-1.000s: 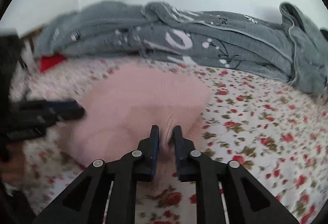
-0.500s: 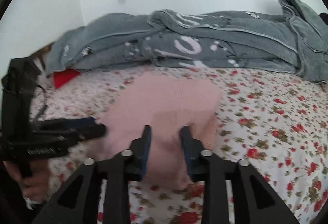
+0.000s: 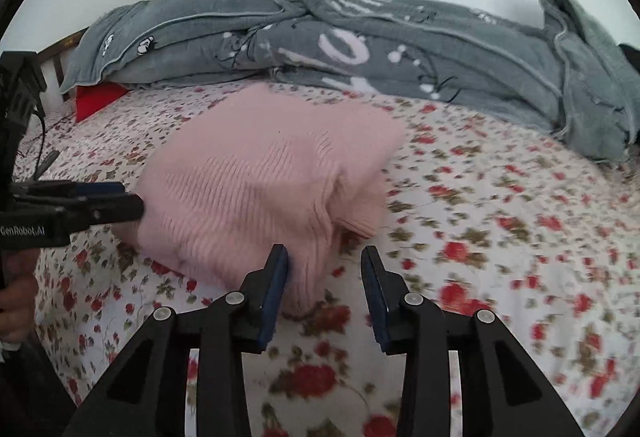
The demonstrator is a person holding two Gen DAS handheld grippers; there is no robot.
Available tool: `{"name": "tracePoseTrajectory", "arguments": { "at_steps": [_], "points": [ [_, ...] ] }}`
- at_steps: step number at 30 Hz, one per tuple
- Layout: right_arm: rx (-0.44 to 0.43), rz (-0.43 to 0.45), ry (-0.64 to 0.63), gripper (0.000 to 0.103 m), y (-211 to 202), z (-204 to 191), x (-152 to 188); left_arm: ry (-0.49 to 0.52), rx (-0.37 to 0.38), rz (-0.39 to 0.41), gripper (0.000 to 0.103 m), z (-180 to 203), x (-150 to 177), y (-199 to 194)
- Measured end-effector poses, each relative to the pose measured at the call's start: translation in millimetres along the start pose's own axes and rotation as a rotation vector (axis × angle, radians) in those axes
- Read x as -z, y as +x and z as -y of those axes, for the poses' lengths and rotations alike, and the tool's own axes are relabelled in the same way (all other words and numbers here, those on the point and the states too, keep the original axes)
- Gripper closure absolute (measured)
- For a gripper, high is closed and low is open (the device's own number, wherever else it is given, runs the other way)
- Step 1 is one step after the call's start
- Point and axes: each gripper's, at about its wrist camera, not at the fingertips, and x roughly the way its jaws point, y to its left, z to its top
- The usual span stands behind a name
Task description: Fold small clothes
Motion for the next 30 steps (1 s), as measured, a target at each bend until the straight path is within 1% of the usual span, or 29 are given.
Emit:
{"name": "tracePoseTrajectory", "arguments": {
  "at_steps": [2,6,8,10,11,12,13,15,17,18,19,20,21,23,26,30],
  "points": [
    [0.006,0.008,0.019,0.066,-14,2,-3,0.005,0.011,0.015,0.044,8,-2,-13],
    [0.018,0.007,0.099,0.065,-44,7,-14,-0.006,0.012,0.013,0.043,24,-10,-33],
    [0.013,0.002,0.149,0.058,-61,10,-21,-0.014,-0.007,0.016,0.043,33,-13,-47],
    [0.017,0.01,0.178,0.054,-79,11,-27,-0.024,-0.023,0.021,0.042,41,-15,-59],
    [0.023,0.014,0.185,0.053,-86,11,-30,-0.03,-0.029,0.021,0.04,45,-17,-65],
    [0.033,0.018,0.188,0.052,-94,9,-31,-0.038,-0.034,0.025,0.035,49,-18,-73],
    [0.045,0.021,0.19,0.05,-102,9,-34,-0.041,-0.04,0.03,0.032,51,-18,-78],
    [0.058,0.029,0.19,0.041,-119,6,-37,-0.031,-0.07,0.051,0.022,61,-18,-92],
    [0.061,0.031,0.182,0.029,-134,3,-38,-0.012,-0.109,0.064,0.019,71,-18,-104],
    [0.075,0.026,0.177,0.025,-139,2,-39,-0.005,-0.121,0.069,0.017,75,-17,-109],
    [0.101,0.019,0.162,0.017,-146,-1,-40,0.003,-0.133,0.075,0.015,81,-16,-115],
    [0.113,0.022,0.15,0.014,-151,-3,-39,0.009,-0.144,0.082,0.014,85,-15,-121],
    [0.119,0.031,0.14,0.014,-156,-4,-38,0.012,-0.153,0.087,0.013,88,-14,-126],
    [0.13,0.046,0.134,0.009,-169,-6,-36,0.017,-0.177,0.101,0.013,95,-10,-136],
    [0.12,0.057,0.133,0.004,-184,-5,-30,0.018,-0.196,0.116,0.013,100,-5,-147],
    [0.128,0.071,0.128,0.003,-200,-8,-23,-0.002,-0.201,0.127,0.013,103,6,-159]
  ]
}}
